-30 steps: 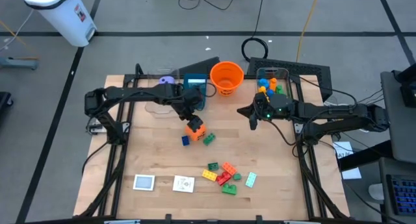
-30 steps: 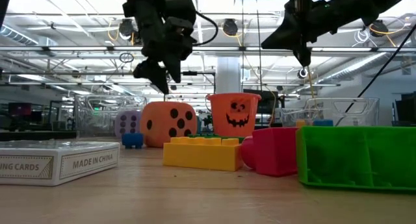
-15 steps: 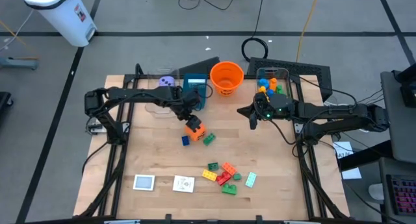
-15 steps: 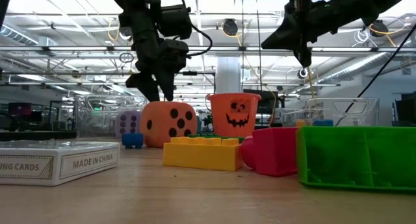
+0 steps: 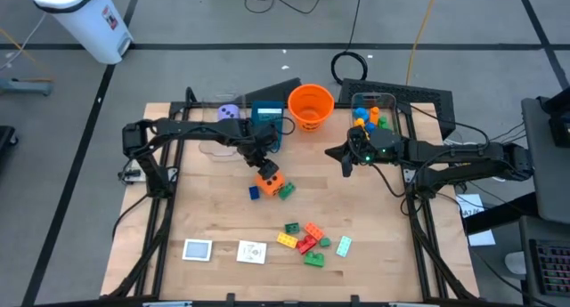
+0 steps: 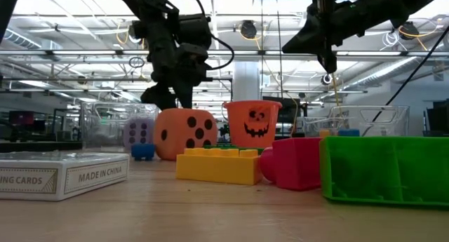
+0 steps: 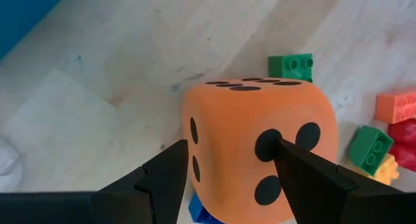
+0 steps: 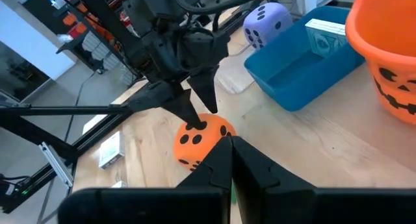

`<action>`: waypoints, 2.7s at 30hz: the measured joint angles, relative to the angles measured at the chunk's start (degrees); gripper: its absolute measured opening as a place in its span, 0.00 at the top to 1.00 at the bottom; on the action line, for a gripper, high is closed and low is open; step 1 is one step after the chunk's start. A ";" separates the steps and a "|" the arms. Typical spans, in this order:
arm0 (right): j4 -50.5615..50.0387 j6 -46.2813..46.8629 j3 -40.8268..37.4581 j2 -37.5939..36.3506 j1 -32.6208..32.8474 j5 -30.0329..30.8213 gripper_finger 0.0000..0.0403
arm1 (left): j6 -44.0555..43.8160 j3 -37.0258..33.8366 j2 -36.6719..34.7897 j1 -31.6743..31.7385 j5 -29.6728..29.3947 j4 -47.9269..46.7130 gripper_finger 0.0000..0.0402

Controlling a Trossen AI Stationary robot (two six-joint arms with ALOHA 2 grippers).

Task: Pick & Place Toys
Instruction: Put the orange dice into the left transparent bin, then adjust the left transparent bin

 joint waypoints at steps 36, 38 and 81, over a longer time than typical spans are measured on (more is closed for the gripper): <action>-0.02 -0.46 0.02 0.00 0.02 0.04 1.00 | 3.19 0.25 -1.83 -0.32 6.38 -2.16 0.99; 0.00 -0.53 0.02 0.00 0.02 0.04 1.00 | 3.53 0.26 -2.72 -0.15 5.89 -3.01 0.99; -0.07 -2.23 0.04 0.11 -0.02 0.13 1.00 | -10.54 -3.41 -10.52 -4.50 -20.70 -28.03 0.94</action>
